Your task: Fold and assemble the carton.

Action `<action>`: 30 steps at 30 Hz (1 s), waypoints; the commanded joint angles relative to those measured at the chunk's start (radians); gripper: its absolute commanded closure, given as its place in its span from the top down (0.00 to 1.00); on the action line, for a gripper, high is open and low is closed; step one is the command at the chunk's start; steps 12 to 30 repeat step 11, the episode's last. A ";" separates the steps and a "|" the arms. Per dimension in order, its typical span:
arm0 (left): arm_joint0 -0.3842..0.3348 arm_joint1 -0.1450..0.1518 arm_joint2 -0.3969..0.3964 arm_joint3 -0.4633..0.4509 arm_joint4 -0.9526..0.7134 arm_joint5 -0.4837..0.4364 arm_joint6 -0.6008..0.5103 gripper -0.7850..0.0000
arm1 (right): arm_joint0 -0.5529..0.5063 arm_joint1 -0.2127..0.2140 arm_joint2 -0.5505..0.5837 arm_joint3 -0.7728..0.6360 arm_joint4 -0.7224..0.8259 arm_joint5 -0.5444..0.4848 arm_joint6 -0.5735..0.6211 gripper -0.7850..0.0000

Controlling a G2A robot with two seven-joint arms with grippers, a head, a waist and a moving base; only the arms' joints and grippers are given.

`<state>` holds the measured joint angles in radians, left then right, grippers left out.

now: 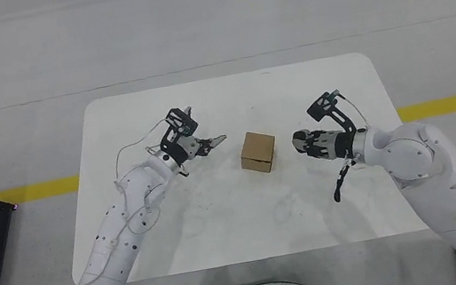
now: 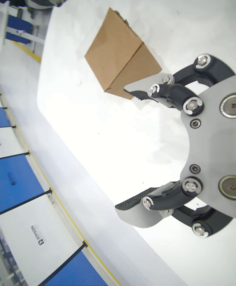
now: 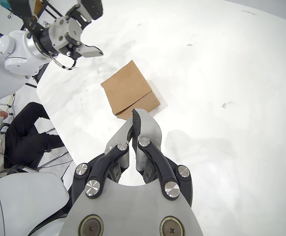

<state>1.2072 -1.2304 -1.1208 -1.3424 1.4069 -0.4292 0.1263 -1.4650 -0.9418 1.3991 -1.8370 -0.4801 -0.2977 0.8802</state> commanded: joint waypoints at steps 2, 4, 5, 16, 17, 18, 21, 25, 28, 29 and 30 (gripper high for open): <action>0.005 0.001 -0.006 -0.006 -0.006 0.001 0.004 1.00 | -0.005 0.001 0.008 0.001 0.003 0.003 -0.003 0.00; 0.005 0.001 -0.005 -0.005 -0.005 0.001 0.004 1.00 | -0.007 0.001 0.013 0.001 0.005 0.004 -0.005 0.02; 0.004 0.001 -0.004 -0.004 -0.004 0.001 0.003 1.00 | -0.007 0.001 0.012 0.001 0.005 0.004 -0.005 0.04; 0.004 0.001 -0.004 -0.004 -0.003 0.000 0.003 1.00 | -0.007 0.001 0.012 0.001 0.004 0.004 -0.004 0.54; 0.004 0.001 -0.004 -0.004 -0.003 0.000 0.003 1.00 | -0.007 0.001 0.012 0.001 0.004 0.004 -0.004 0.54; 0.004 0.001 -0.004 -0.004 -0.003 0.000 0.003 1.00 | -0.007 0.001 0.012 0.001 0.004 0.004 -0.004 0.54; 0.004 0.001 -0.004 -0.004 -0.003 0.000 0.003 1.00 | -0.007 0.001 0.012 0.001 0.004 0.004 -0.004 0.54; 0.004 0.001 -0.004 -0.004 -0.003 0.000 0.003 1.00 | -0.007 0.001 0.012 0.001 0.004 0.004 -0.004 0.54; 0.004 0.001 -0.004 -0.004 -0.003 0.000 0.003 1.00 | -0.007 0.001 0.012 0.001 0.004 0.004 -0.004 0.54; 0.004 0.001 -0.004 -0.004 -0.003 0.000 0.003 1.00 | -0.007 0.001 0.012 0.001 0.004 0.004 -0.004 0.54; 0.004 0.001 -0.004 -0.004 -0.003 0.000 0.003 1.00 | -0.007 0.001 0.012 0.001 0.004 0.004 -0.004 0.54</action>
